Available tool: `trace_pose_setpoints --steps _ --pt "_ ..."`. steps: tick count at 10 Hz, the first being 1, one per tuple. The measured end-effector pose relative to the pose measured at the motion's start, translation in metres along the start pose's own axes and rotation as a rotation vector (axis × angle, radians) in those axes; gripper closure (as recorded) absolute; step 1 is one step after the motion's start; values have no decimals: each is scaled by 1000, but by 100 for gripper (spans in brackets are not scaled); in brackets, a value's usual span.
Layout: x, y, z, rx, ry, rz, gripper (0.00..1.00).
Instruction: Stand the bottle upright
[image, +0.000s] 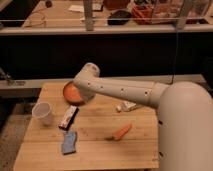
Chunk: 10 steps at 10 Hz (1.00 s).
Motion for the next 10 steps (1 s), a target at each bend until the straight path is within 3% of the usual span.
trace_pose_setpoints --steps 3,5,6,7,9,10 --pt "38 30 -11 -73 -10 151 23" --pt "55 52 -15 -187 -21 242 20" --pt "58 59 -15 -234 -28 253 20" --pt "60 69 -15 -250 -32 257 20" --pt "73 92 -13 -215 -33 277 20" --pt "84 112 -13 -156 -33 276 20"
